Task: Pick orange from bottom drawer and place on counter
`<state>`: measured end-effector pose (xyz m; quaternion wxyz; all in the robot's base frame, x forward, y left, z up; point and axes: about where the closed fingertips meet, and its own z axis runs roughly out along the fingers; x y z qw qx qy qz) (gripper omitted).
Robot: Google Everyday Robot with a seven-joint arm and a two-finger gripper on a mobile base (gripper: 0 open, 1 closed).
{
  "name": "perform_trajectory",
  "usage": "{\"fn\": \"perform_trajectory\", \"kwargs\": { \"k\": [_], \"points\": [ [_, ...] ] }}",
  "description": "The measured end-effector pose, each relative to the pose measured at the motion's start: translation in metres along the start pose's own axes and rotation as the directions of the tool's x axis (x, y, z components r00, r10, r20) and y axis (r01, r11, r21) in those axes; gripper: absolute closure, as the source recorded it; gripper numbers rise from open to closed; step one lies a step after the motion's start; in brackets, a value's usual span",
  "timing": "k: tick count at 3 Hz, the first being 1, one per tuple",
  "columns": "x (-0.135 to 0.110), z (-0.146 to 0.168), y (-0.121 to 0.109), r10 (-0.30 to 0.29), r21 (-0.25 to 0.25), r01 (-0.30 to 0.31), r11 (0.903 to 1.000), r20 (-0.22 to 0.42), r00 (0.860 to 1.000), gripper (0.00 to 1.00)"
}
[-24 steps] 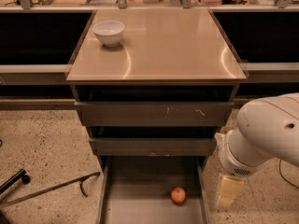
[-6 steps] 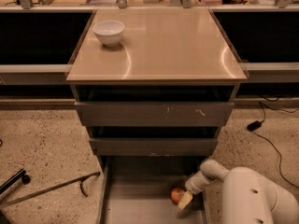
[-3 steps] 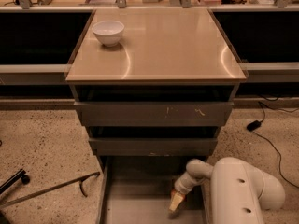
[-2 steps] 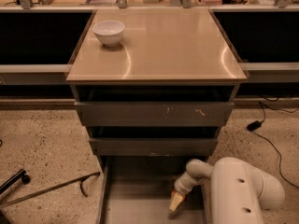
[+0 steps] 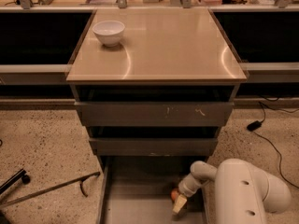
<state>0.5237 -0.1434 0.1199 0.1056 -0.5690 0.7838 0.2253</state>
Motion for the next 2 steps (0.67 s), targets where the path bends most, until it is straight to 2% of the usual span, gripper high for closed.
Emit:
{"fn": "perform_trajectory", "kwargs": {
  "k": [1,2],
  "points": [
    [0.0000,0.0000,0.0000,0.000,0.000,0.000,1.0000,0.000,1.000,0.11],
    [0.0000,0.0000,0.0000,0.000,0.000,0.000,1.0000,0.000,1.000,0.28]
  ]
}}
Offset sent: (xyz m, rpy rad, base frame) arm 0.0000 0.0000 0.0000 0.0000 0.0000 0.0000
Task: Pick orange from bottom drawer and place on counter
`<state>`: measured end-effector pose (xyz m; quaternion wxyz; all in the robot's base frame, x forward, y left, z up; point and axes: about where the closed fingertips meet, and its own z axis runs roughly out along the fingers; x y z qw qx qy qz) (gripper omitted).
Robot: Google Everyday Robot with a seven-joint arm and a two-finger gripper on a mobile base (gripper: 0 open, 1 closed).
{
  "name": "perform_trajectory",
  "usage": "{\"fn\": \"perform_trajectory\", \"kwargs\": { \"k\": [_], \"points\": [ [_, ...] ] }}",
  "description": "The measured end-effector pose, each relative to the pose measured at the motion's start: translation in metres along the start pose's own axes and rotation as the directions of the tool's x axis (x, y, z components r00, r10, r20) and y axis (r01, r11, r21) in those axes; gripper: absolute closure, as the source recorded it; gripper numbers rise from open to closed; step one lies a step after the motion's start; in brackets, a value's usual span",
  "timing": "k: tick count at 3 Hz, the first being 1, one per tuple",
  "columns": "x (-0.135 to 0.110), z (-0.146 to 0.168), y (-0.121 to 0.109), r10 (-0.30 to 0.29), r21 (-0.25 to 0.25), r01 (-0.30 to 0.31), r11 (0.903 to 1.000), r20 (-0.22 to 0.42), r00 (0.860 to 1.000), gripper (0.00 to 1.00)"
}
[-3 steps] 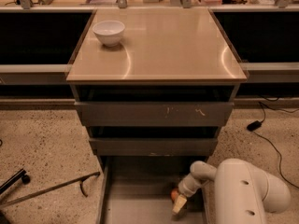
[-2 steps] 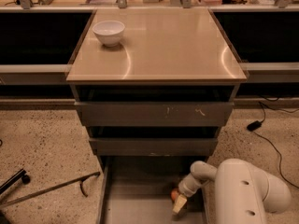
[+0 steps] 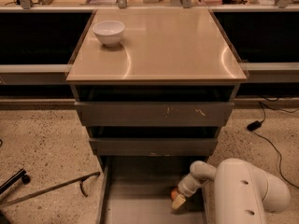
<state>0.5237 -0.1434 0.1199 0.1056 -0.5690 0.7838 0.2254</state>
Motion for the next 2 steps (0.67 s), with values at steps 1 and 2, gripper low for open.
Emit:
{"fn": "perform_trajectory", "kwargs": {
  "k": [1,2],
  "points": [
    [0.0000,0.0001,0.0000,0.000,0.000,0.000,1.0000,0.000,1.000,0.52],
    [0.0000,0.0001,0.0000,0.000,0.000,0.000,1.0000,0.000,1.000,0.74]
  ]
}}
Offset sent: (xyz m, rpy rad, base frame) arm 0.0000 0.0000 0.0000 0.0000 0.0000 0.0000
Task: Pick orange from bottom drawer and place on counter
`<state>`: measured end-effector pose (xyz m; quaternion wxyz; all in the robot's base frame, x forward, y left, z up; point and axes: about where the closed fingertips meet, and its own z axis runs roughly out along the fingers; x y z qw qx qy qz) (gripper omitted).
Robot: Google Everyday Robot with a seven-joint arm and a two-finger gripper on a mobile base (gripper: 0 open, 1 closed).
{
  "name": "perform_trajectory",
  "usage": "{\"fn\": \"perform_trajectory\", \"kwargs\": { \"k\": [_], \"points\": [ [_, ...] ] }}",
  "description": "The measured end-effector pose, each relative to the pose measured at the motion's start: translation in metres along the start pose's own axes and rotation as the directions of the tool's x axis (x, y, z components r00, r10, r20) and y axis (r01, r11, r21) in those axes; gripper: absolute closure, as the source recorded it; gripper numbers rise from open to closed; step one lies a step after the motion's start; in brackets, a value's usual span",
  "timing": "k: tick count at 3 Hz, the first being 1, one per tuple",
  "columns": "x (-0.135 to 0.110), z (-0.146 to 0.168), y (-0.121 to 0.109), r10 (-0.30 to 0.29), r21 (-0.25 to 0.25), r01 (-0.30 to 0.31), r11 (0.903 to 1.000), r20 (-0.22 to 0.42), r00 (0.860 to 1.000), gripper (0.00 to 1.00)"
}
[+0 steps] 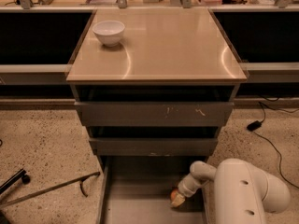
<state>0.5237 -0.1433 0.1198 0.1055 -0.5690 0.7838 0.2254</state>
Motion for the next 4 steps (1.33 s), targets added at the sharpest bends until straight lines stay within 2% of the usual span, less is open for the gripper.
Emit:
{"fn": "perform_trajectory", "kwargs": {
  "k": [1,2,3,4],
  "points": [
    [-0.003,-0.026,0.001,0.040,-0.013,-0.041,0.9991,-0.019,0.999,0.98],
    [-0.021,-0.094,-0.003,0.067,-0.026,-0.065,0.9975,0.078,0.995,1.00],
    [-0.035,-0.170,0.007,0.048,-0.055,-0.034,0.9979,0.274,0.960,1.00],
    [-0.046,-0.223,0.030,-0.008,-0.070,0.043,0.9966,0.445,0.895,1.00]
  ]
}}
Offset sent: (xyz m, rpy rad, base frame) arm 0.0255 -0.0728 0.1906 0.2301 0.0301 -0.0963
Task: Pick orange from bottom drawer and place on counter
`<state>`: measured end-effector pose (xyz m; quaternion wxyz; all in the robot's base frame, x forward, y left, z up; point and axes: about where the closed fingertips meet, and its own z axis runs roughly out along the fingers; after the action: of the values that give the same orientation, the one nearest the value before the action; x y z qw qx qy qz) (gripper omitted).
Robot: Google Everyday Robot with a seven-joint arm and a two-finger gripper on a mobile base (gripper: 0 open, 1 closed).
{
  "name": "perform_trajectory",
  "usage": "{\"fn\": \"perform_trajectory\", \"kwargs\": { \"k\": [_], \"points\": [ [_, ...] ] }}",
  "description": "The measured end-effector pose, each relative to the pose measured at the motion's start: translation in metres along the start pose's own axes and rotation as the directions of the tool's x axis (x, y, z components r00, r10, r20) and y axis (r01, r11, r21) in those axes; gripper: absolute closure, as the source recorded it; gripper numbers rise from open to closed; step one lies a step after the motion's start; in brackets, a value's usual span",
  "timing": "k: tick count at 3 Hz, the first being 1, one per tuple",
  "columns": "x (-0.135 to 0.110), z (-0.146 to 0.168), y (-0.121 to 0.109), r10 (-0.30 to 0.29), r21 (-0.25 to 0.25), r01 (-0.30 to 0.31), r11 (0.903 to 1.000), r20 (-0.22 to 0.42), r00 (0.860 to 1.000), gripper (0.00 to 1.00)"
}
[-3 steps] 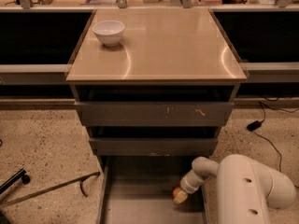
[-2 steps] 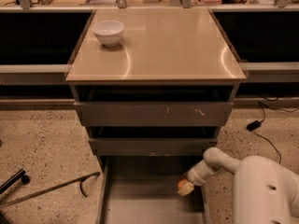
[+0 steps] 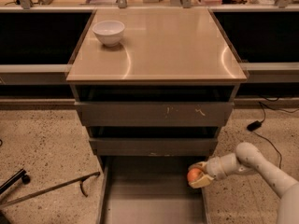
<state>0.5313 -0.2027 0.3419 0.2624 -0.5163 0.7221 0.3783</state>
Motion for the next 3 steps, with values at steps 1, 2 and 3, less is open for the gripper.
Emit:
{"fn": "perform_trajectory", "kwargs": {
  "k": [1,2,3],
  "points": [
    [-0.0047,-0.0046,0.0129,-0.012,-0.037,0.013,0.9992,0.035,0.999,1.00],
    [-0.0048,-0.0045,0.0128,-0.012,-0.036,0.014,0.9993,0.035,0.999,1.00],
    [-0.0144,-0.0083,0.0203,-0.037,-0.030,0.038,0.9988,0.038,0.999,1.00]
  ]
}}
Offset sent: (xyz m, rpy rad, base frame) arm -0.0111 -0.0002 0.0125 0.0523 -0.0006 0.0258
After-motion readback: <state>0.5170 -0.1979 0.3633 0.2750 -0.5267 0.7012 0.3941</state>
